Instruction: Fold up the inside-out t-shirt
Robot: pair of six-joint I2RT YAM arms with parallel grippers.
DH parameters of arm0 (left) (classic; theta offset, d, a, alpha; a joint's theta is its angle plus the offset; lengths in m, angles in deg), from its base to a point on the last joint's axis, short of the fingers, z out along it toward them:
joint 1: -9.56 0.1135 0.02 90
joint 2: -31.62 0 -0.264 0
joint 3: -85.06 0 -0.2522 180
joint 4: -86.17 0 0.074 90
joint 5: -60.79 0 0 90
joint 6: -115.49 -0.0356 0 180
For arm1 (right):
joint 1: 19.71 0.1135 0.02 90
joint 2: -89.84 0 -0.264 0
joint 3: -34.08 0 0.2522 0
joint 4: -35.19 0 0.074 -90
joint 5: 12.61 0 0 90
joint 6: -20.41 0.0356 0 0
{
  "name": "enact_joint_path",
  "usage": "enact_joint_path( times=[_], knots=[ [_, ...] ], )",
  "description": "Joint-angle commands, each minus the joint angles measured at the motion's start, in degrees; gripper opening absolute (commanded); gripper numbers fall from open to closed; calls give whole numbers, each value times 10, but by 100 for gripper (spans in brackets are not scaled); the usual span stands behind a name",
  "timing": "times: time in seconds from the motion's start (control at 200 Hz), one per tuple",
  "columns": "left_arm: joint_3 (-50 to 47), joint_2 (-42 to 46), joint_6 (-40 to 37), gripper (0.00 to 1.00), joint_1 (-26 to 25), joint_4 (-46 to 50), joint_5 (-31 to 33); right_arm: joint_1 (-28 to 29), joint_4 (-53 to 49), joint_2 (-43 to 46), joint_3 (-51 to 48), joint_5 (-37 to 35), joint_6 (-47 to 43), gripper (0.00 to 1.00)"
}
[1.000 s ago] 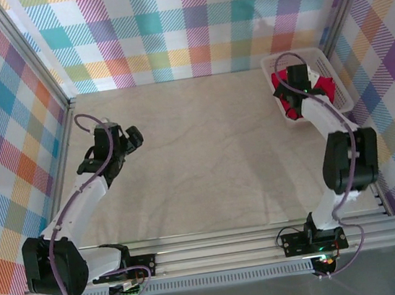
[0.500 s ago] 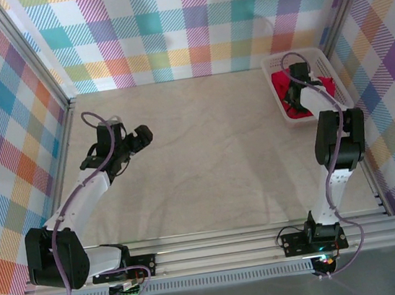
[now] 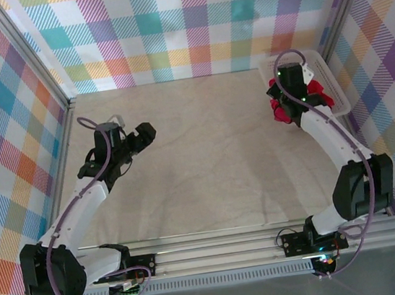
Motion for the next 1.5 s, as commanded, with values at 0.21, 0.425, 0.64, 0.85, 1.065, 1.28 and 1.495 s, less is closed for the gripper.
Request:
enact_joint_path(
  times=[0.21,0.425,0.64,0.85,1.065,1.28,1.495],
  knots=[
    [-6,61,1,90,-15,33,-13,60,59,65,136,-84,-83,0],
    [-4,60,-5,90,-15,47,-54,109,40,32,307,-32,-179,0],
    [12,59,0,90,-4,90,-55,170,1,-55,470,192,-207,0],
    [39,62,-4,91,37,148,-41,244,-13,-154,471,236,-192,0],
    [33,62,-32,90,57,179,-21,234,-123,-281,484,229,-149,82],
    [16,38,-51,79,56,203,-20,198,-240,-331,505,229,-159,81],
    [33,22,-49,63,58,301,88,232,-217,-348,423,307,-197,75]
  ],
)
